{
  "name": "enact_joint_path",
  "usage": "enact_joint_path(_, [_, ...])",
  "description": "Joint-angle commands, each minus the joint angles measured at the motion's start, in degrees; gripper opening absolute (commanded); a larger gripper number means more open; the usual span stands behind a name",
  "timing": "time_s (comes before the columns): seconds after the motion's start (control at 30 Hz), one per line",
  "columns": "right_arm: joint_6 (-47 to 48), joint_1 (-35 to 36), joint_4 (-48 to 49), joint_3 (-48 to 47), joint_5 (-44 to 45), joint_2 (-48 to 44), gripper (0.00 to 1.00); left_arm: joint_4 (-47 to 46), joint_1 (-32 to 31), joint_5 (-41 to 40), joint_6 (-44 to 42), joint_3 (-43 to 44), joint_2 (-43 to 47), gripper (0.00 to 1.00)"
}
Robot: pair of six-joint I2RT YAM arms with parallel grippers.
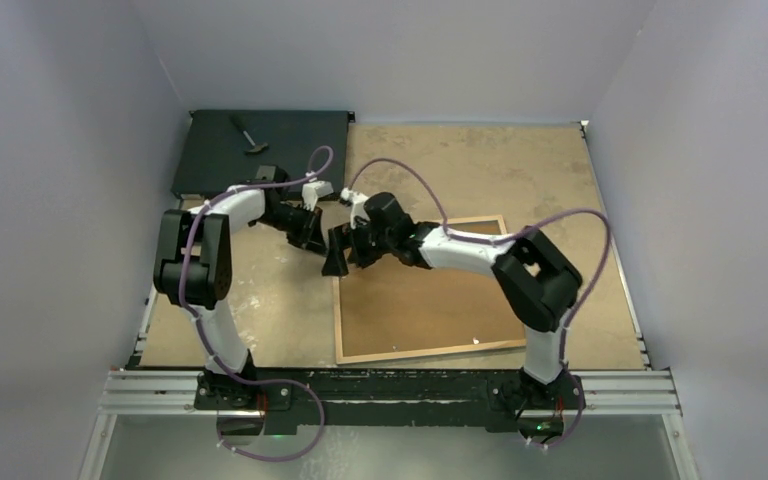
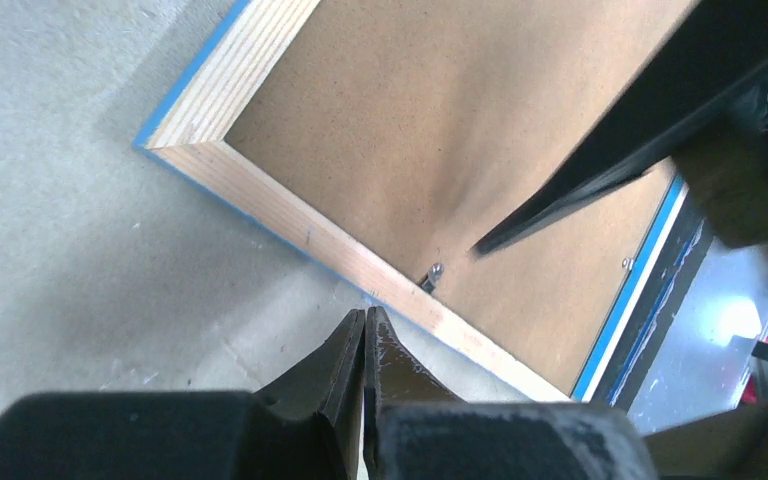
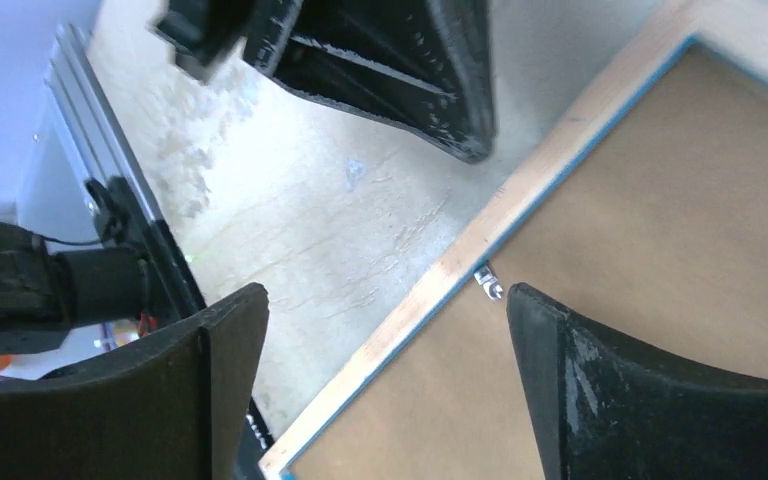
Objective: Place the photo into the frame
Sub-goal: Install the photo frame at the center of the board.
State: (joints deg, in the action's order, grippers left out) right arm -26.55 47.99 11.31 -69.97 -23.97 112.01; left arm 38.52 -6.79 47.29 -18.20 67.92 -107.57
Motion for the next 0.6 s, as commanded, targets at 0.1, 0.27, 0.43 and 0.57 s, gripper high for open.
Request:
enact_joint_path(0.1, [-11.8,-18.6,-9.8,10.2,16.6,-22.4,0.99,10.2,1.2,-0.1,-15.0,1.3,5.2,0.0])
enact_joint_path(0.27, [-14.2,-34.1,-19.9,15.2,28.4,-31.1,0.99,9.0,-0.9,-6.3,-20.0,-3.1,5.6,0.0])
enact_joint_path(0.43, [-12.8,-44.4,-19.8,17.7,31.6,-32.0,0.99,4.9,-6.0,-11.6,-20.7,-7.2,6.6,0.0])
enact_joint_path(0.57, [-13.3,-47.4,-16.6,18.0,28.9,-26.8,0.99,3.4,-9.8,-14.1,-21.4,-8.9,6.9,0.0])
